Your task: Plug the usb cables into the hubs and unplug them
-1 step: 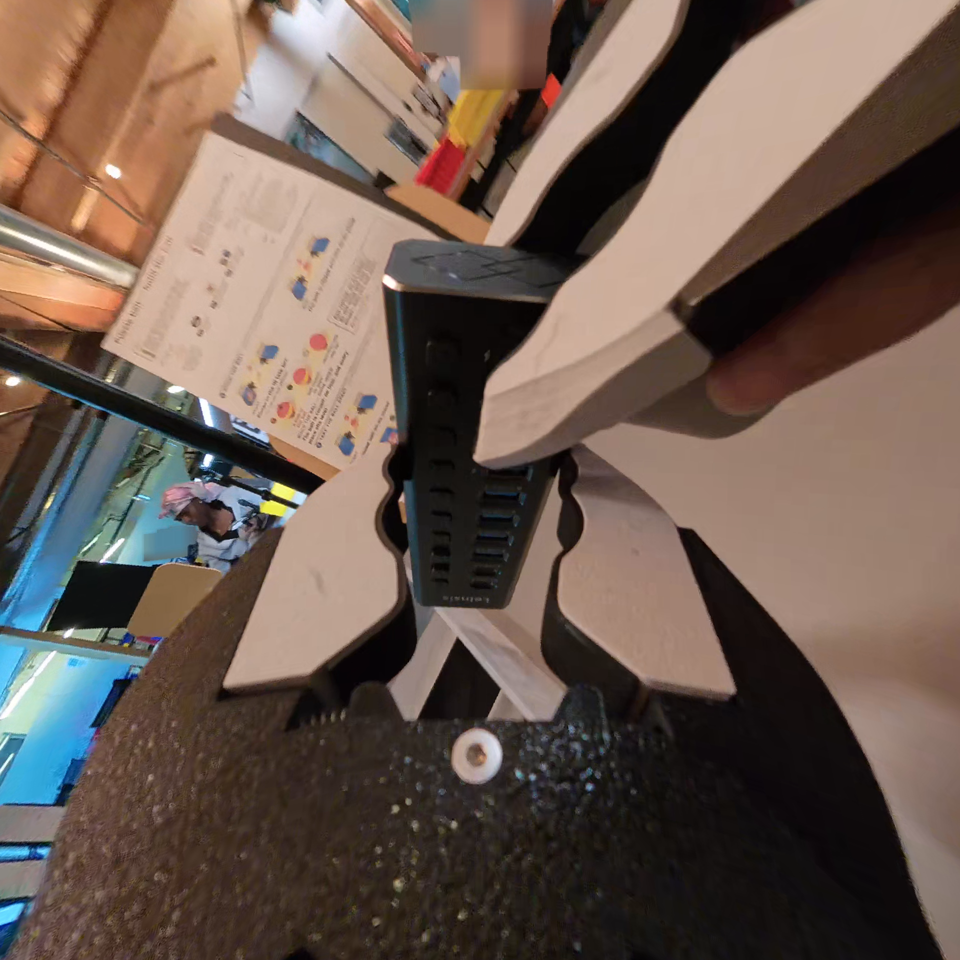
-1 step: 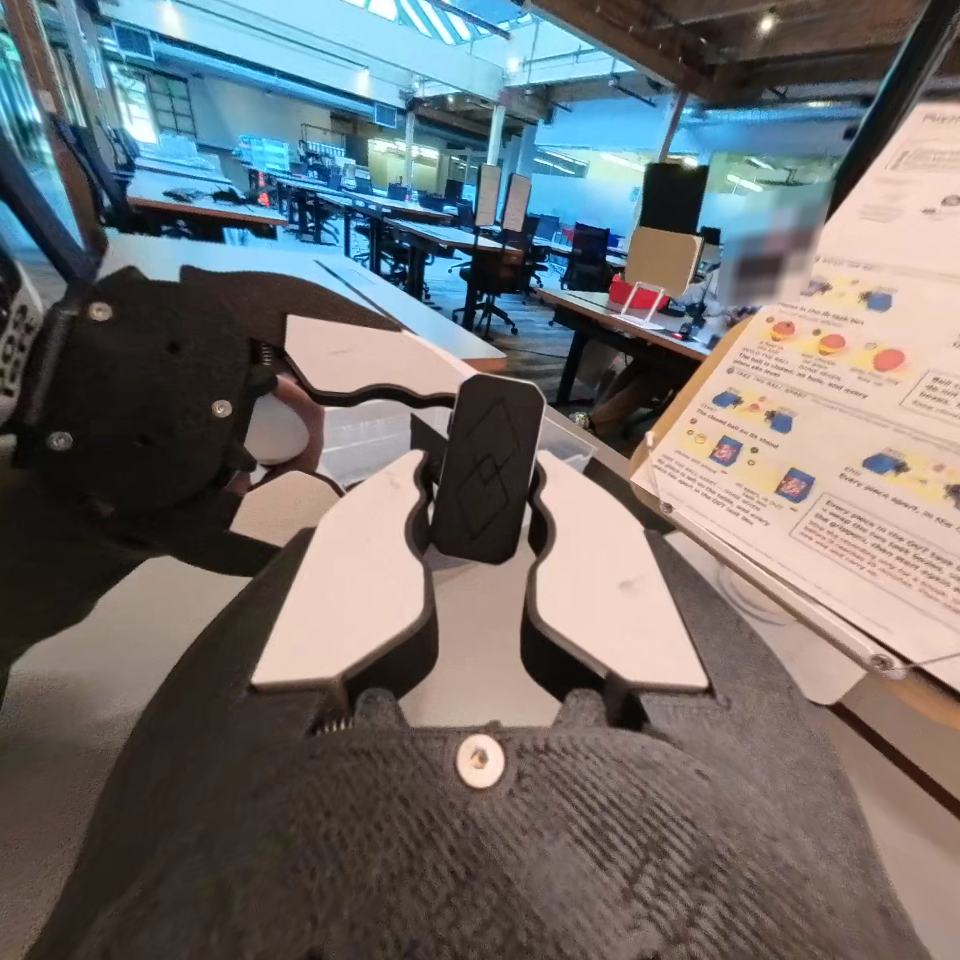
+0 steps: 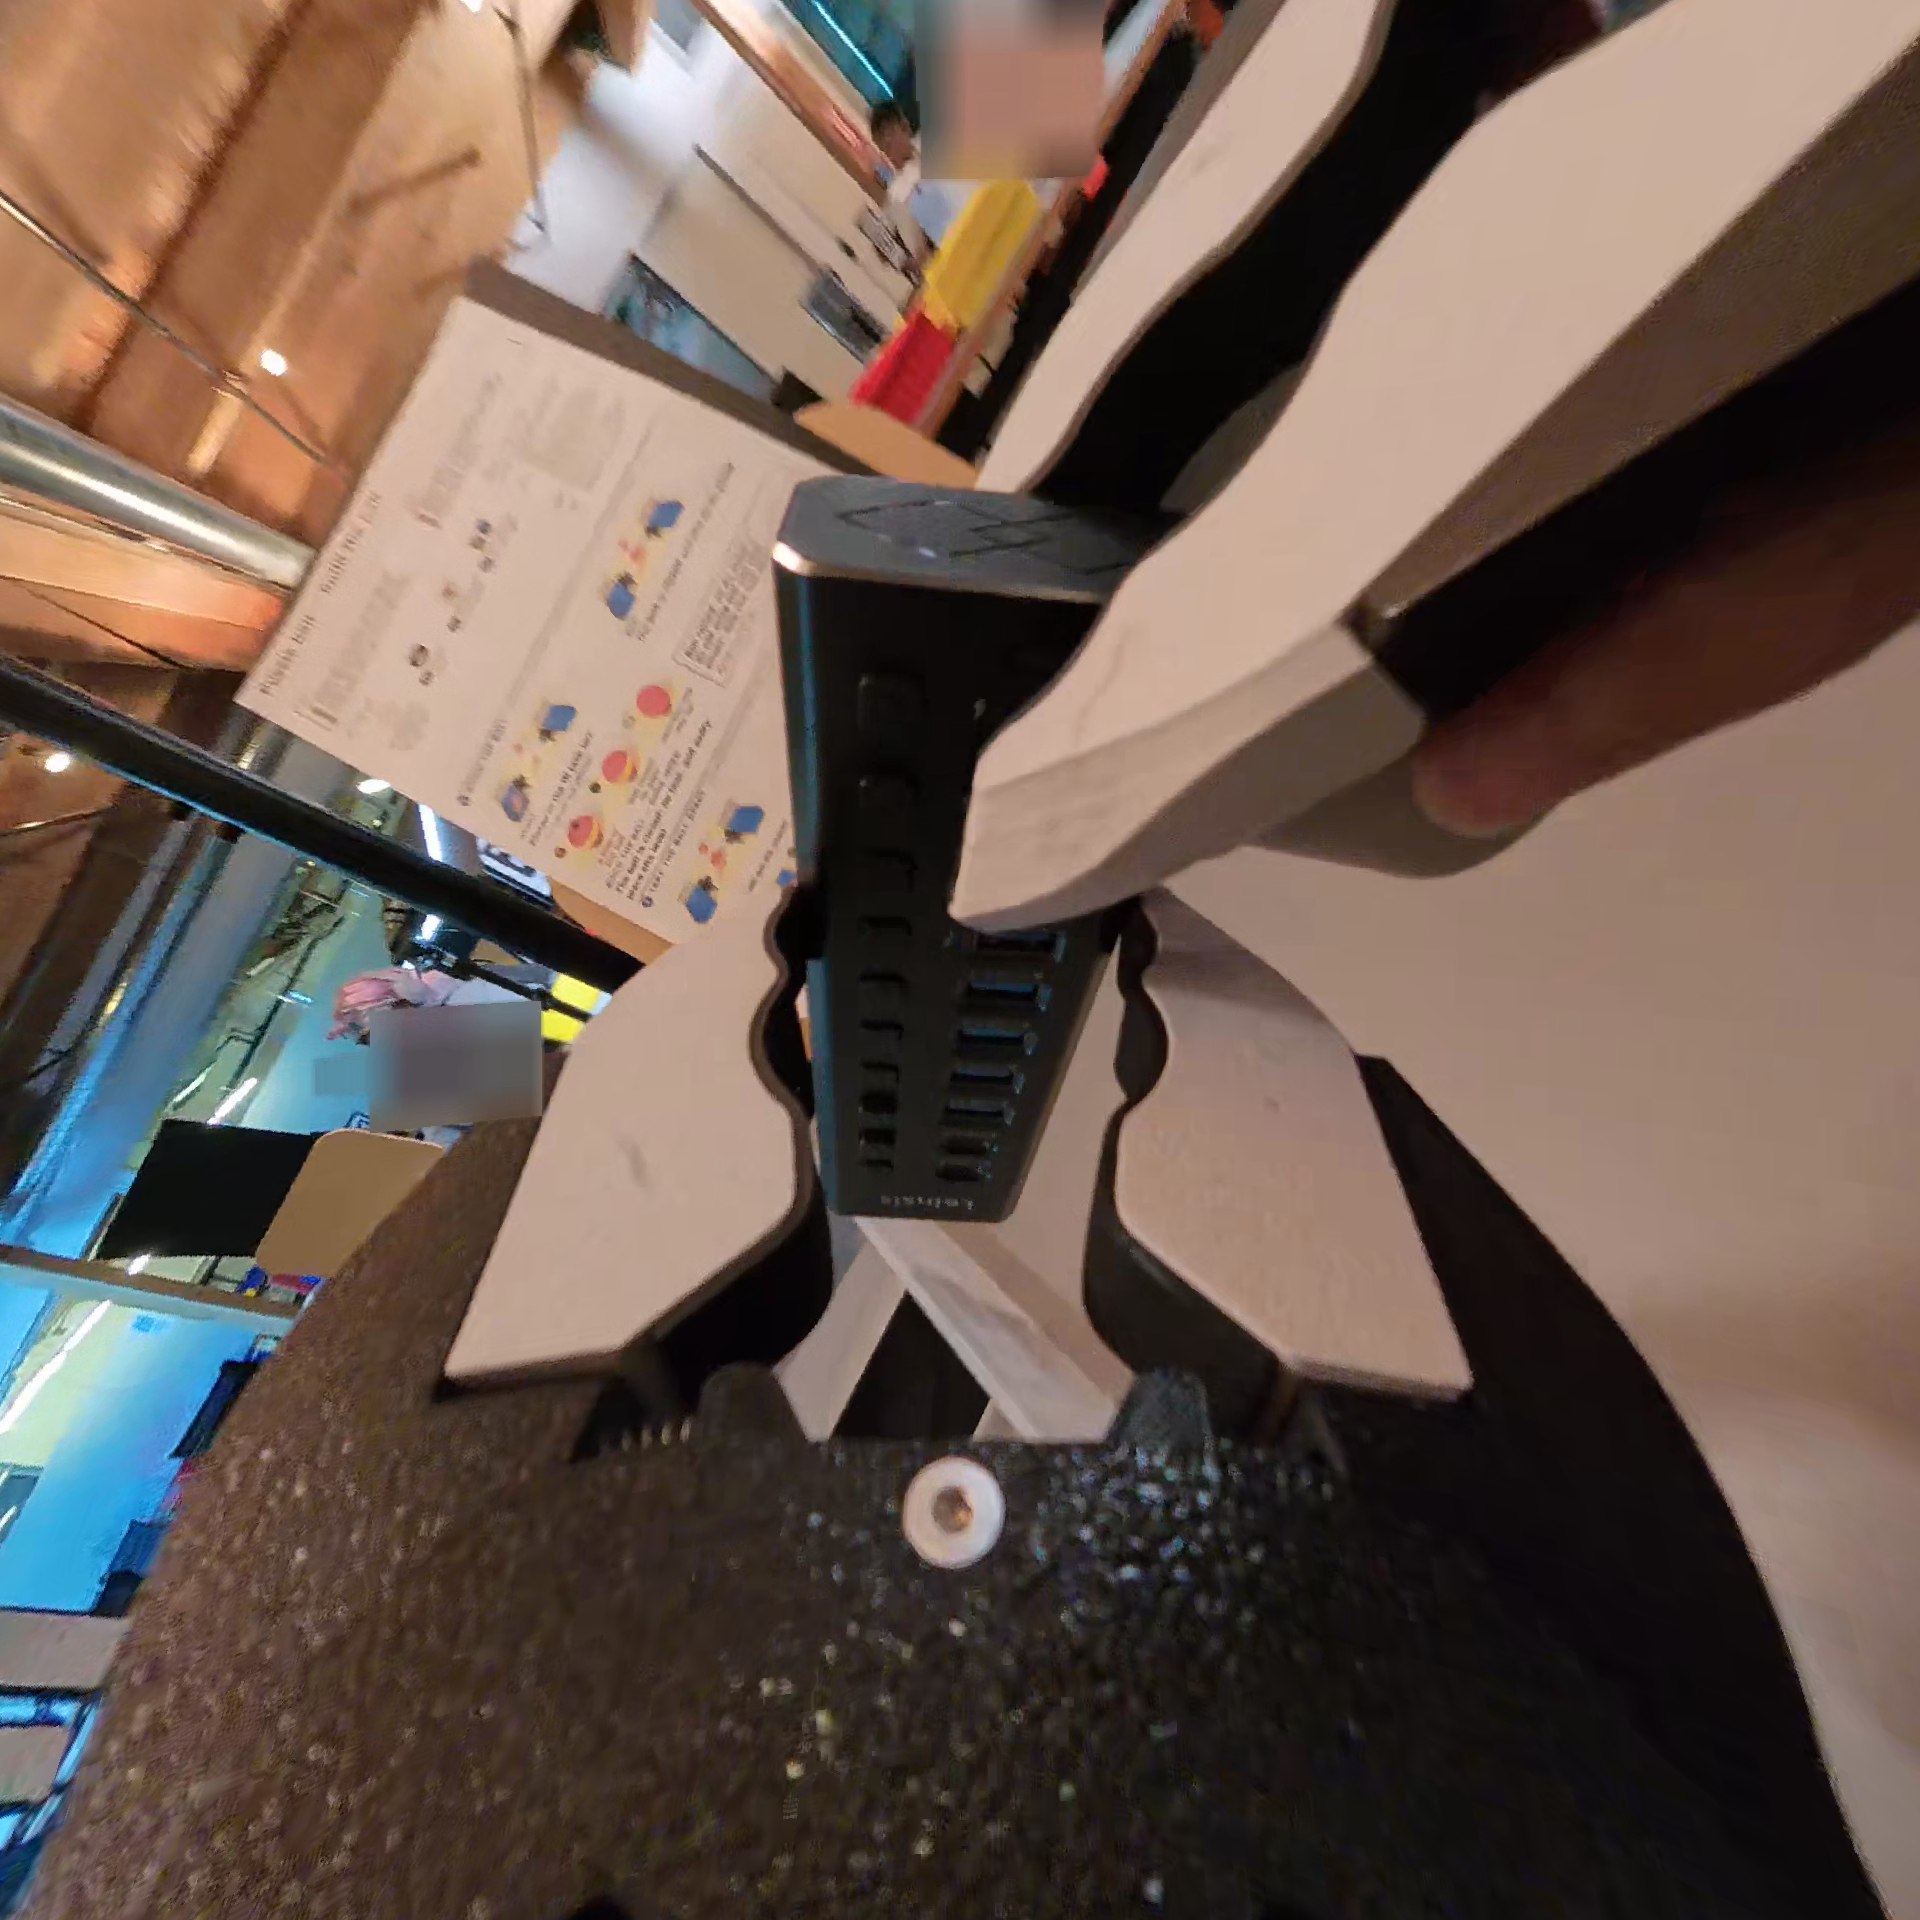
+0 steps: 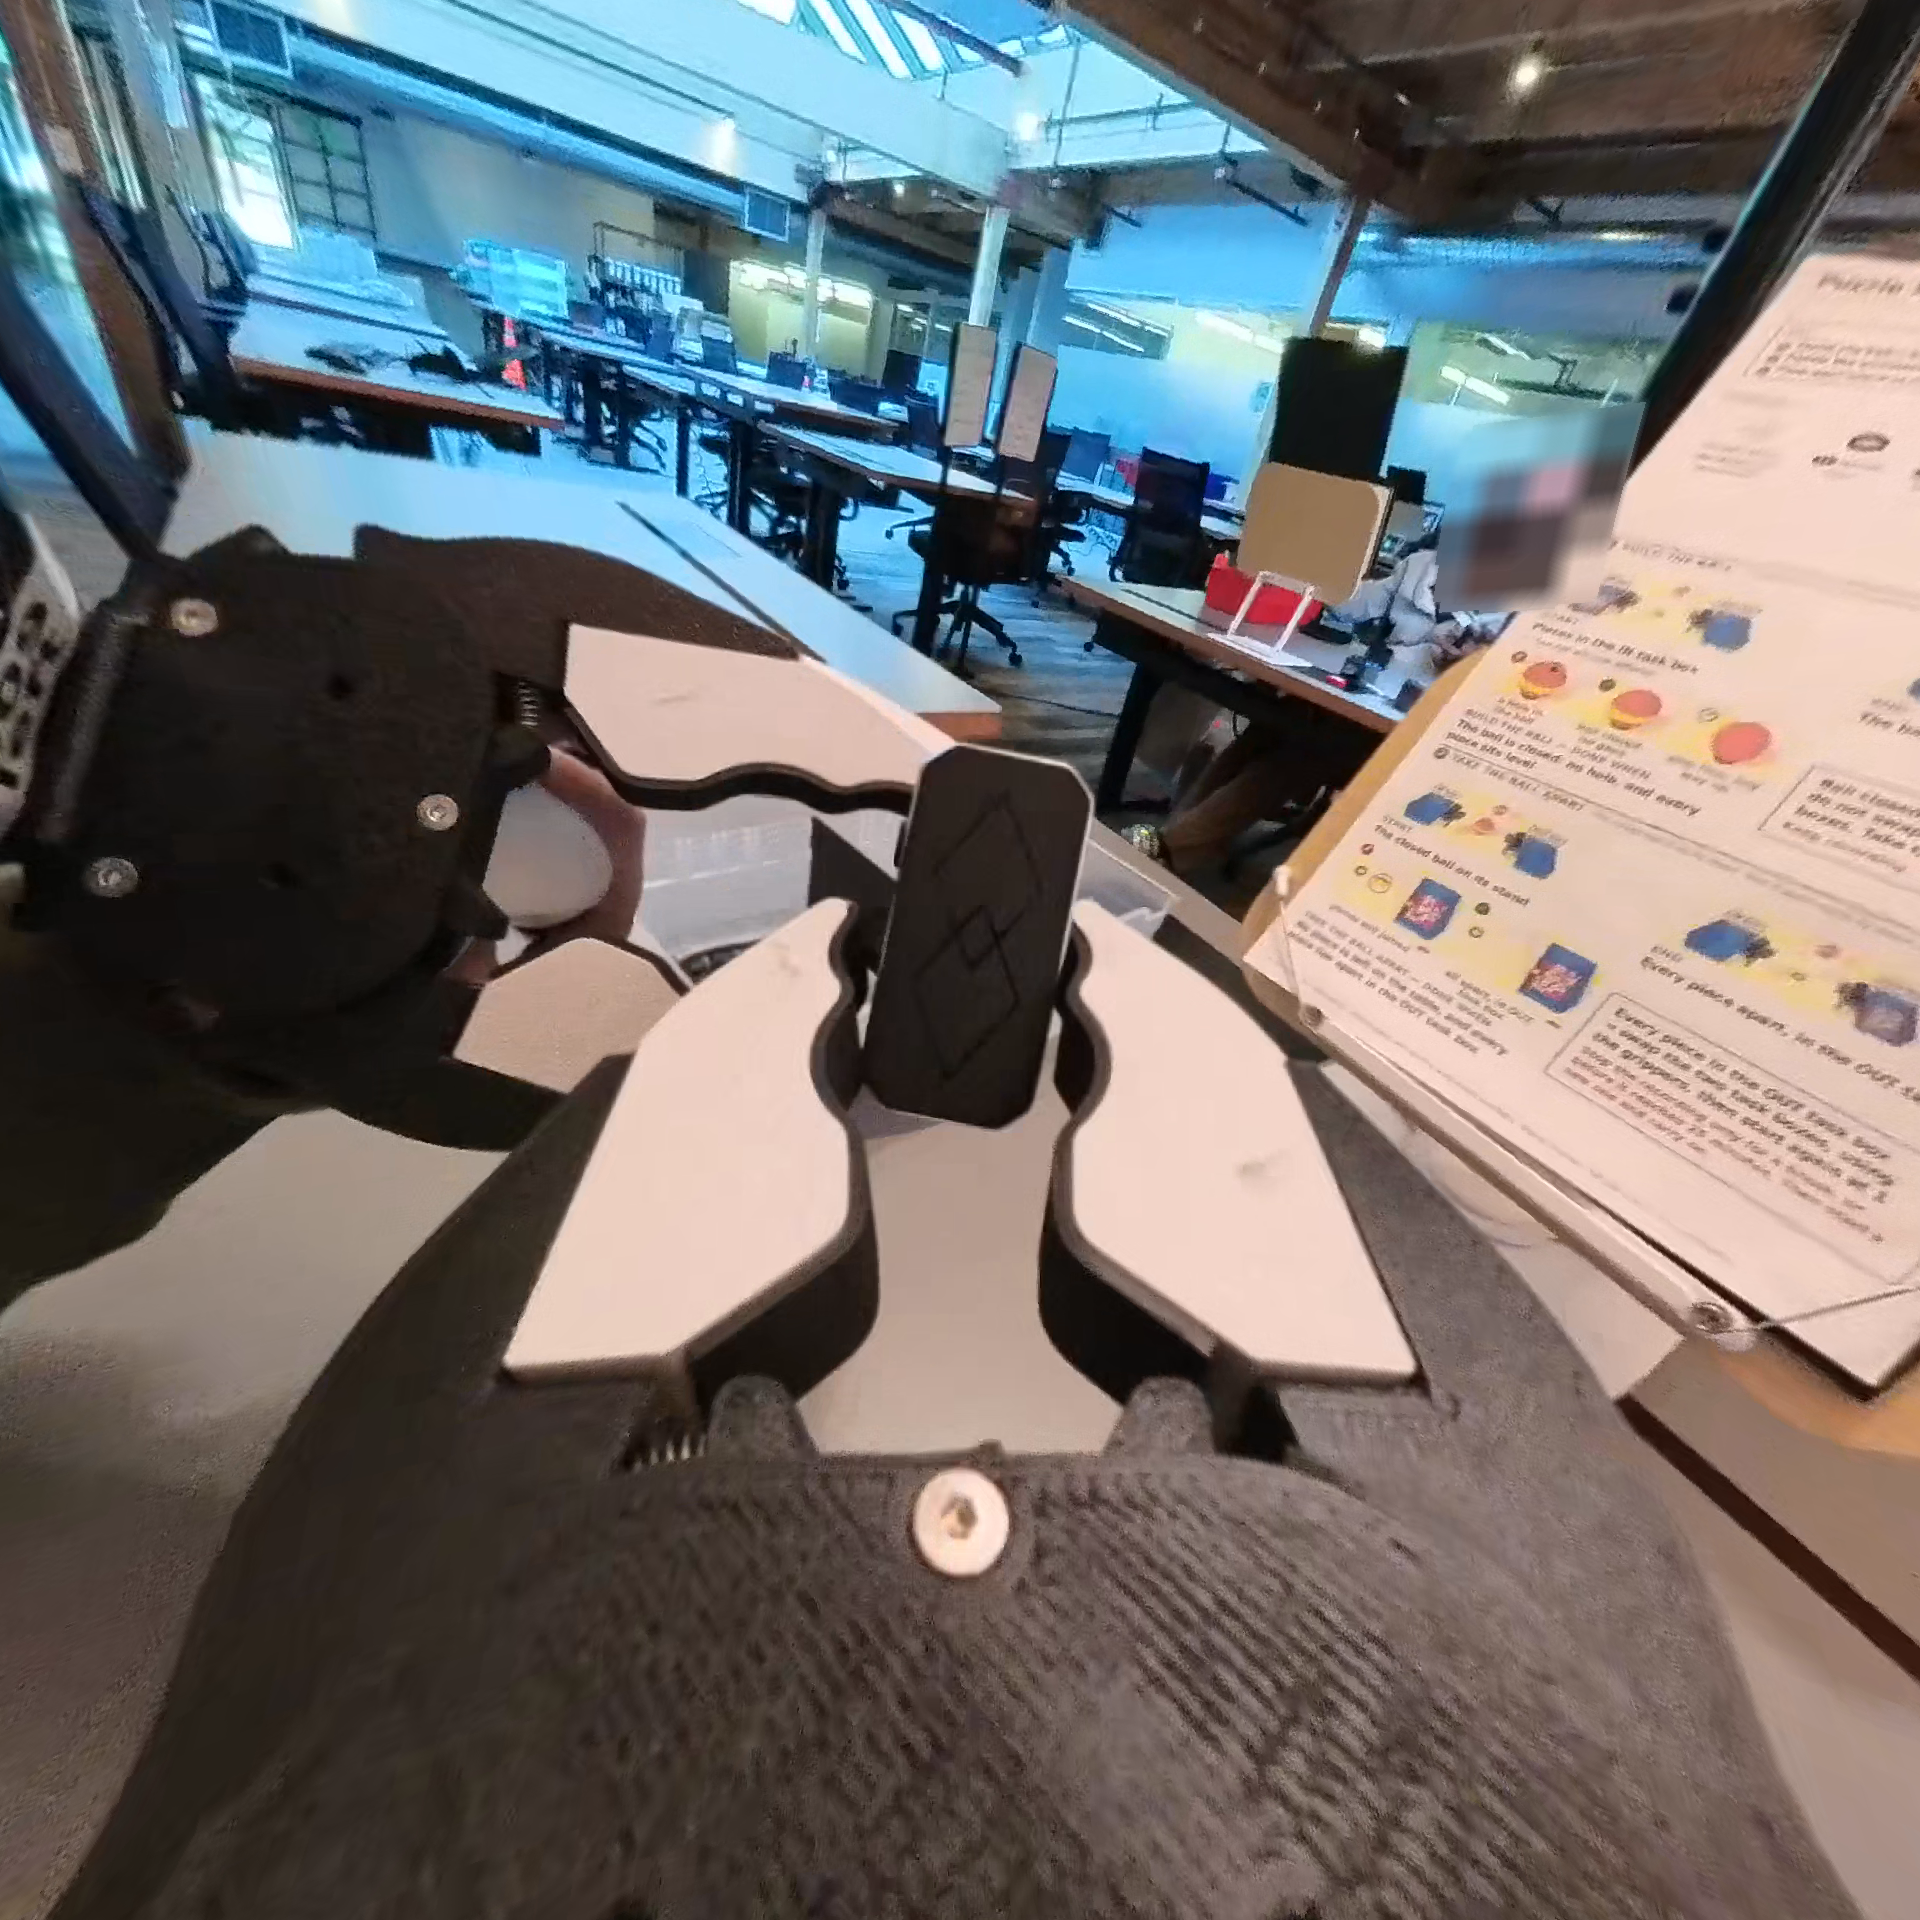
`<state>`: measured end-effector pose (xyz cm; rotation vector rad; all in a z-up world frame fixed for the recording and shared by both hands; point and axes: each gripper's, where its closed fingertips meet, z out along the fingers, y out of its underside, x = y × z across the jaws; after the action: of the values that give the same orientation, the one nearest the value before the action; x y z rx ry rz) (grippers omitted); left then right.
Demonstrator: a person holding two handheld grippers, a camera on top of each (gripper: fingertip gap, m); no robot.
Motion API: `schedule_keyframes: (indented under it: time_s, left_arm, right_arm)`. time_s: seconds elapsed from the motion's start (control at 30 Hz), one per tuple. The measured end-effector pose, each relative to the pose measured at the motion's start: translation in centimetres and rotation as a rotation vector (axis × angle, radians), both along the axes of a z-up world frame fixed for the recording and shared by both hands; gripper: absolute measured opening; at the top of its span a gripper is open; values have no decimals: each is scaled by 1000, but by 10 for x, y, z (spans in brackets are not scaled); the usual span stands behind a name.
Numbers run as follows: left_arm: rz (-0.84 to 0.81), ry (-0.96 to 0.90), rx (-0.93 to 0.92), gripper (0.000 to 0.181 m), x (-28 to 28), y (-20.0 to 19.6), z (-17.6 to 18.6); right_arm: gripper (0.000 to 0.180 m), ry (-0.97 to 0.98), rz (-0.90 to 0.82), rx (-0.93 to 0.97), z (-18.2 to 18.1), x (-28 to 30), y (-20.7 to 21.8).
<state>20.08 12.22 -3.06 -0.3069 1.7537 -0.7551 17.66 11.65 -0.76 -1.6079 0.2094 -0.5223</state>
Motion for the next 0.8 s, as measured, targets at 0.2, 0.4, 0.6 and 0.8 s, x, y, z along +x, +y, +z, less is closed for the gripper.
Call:
schedule_keyframes:
  time_s: [0.2,0.4,0.6,0.8]
  left_arm:
    - [-19,-104,-335,74,-30,-13,19]
    - [-264,343,-1410,67,-73,-19,-34]
    - [-755,770,-1882,70,-95,-87,-54]
    - [-658,921,-1840,67,-105,-135,-98]
  right_arm:
    - [30,1,10,121,25,-12,-37]
    - [30,76,65,376,45,-27,-81]
    - [30,81,46,398,34,-42,-80]
    - [30,53,4,370,45,-35,-91]
